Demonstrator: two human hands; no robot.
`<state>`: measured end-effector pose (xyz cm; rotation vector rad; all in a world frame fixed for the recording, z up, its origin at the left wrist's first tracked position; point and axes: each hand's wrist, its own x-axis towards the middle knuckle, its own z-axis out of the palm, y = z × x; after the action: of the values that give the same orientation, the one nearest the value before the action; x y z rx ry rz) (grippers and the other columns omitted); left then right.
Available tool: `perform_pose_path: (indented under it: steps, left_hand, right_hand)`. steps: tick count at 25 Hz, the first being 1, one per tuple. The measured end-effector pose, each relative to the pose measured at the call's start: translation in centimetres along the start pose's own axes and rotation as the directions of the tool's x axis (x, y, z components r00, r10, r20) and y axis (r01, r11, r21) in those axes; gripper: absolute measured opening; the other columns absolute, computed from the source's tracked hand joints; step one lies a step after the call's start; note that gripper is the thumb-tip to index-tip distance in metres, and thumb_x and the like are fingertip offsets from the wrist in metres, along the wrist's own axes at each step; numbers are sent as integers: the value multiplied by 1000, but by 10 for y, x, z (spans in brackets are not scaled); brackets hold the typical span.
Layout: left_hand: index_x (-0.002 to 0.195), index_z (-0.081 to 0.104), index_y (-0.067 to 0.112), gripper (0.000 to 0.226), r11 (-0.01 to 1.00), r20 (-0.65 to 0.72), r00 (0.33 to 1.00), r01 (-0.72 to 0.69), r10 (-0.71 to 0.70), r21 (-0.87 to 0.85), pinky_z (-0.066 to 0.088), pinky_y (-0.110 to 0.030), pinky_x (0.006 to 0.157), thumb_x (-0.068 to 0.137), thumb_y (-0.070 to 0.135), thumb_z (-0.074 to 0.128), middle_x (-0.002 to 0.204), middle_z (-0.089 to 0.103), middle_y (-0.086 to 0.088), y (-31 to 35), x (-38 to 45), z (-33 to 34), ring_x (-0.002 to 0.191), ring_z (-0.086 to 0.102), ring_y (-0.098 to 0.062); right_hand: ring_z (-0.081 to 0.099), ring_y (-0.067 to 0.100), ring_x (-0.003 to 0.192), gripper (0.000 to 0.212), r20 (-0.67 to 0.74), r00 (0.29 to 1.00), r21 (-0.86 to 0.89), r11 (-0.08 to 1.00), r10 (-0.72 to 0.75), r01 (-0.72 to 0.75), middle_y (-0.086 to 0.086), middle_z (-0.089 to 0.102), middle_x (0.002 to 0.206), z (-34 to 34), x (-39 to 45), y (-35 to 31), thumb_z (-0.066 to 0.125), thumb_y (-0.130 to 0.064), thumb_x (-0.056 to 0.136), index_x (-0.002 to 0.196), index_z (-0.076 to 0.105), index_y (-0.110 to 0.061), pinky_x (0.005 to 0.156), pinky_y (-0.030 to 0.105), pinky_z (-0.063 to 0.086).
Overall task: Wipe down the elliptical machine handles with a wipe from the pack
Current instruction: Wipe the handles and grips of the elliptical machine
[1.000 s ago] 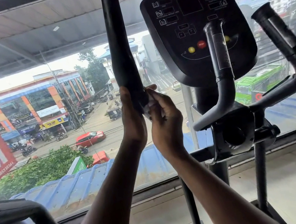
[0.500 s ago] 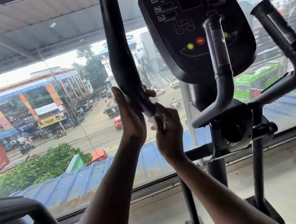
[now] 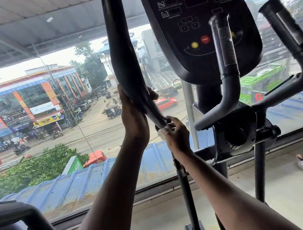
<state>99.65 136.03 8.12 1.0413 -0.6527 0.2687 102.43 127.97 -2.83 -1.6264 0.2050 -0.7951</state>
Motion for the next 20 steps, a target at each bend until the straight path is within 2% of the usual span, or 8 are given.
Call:
perform_pose_path:
  steps: [3, 5, 7, 9, 12, 15, 17, 20]
  left_hand:
    - [73, 61, 14, 59, 999, -57, 998, 17, -14, 43, 44, -37, 80, 106, 31, 16, 63, 63, 0, -8, 3, -4, 67, 60, -20]
    - [68, 64, 19, 62, 996, -59, 998, 21, -16, 82, 43, -39, 83, 106, 27, 17, 63, 64, 1, -15, 2, -6, 68, 60, -20]
    - [62, 65, 25, 65, 995, -44, 999, 27, -23, 91, 42, -41, 84, 106, 24, 18, 62, 64, 2, -20, 2, -8, 69, 59, -20]
    - [66, 61, 17, 58, 996, -64, 997, 43, -38, 74, 42, -40, 82, 106, 22, 20, 62, 63, 0, -25, 5, -8, 67, 58, -20]
    - [66, 59, 16, 53, 997, -62, 998, 30, -26, 67, 41, -40, 78, 105, 19, 22, 59, 61, 0, -32, 6, -9, 63, 56, -20]
    - [61, 62, 26, 49, 996, -47, 999, 31, -27, 87, 40, -46, 80, 97, 24, 29, 59, 61, 1, -37, 8, -12, 64, 55, -23]
    - [62, 62, 24, 41, 992, -65, 997, 35, -27, 125, 43, -45, 80, 92, 25, 34, 62, 63, 0, -38, 8, -15, 67, 57, -24]
    - [77, 63, 19, 36, 950, -162, 986, 87, -39, 301, 48, -33, 76, 97, 28, 34, 74, 68, 0, -44, -1, -18, 74, 62, -17]
  right_hand:
    - [54, 7, 89, 41, -131, 982, -68, 990, -133, 124, 1, 64, 98, 0, -2, 2, 59, -2, 79, 118, 64, -16, 76, 3, 36]
    - [60, 16, 93, 30, -75, 996, -39, 998, -44, 41, 0, 64, 94, -2, 0, 4, 58, -9, 87, 116, 66, -12, 70, 3, 36]
    - [64, 21, 93, 23, -47, 997, 29, 998, 59, -57, -2, 68, 88, -4, 4, 0, 57, -11, 90, 108, 69, -13, 73, 16, 45]
    - [63, 17, 96, 28, -131, 989, 5, 997, -75, 76, 2, 72, 100, -5, 9, -6, 56, -6, 86, 110, 70, -13, 83, 25, 48]
    - [63, 28, 89, 25, -100, 951, -290, 923, -293, 253, 14, 70, 92, -1, 16, 1, 50, -2, 90, 103, 71, -5, 72, 26, 39]
    - [55, 34, 96, 28, 53, 984, -401, 899, -172, 179, 14, 60, 76, -1, 26, 3, 41, -4, 94, 96, 68, 1, 75, 31, 37]
    - [53, 35, 100, 31, 123, 987, -432, 889, -104, 148, 21, 64, 86, -5, 30, -2, 37, -5, 94, 95, 67, 2, 78, 34, 40]
    - [64, 20, 79, 33, 105, 994, -316, 948, -18, 50, 11, 67, 80, -11, 20, -10, 40, -26, 99, 91, 65, -7, 63, 26, 43]
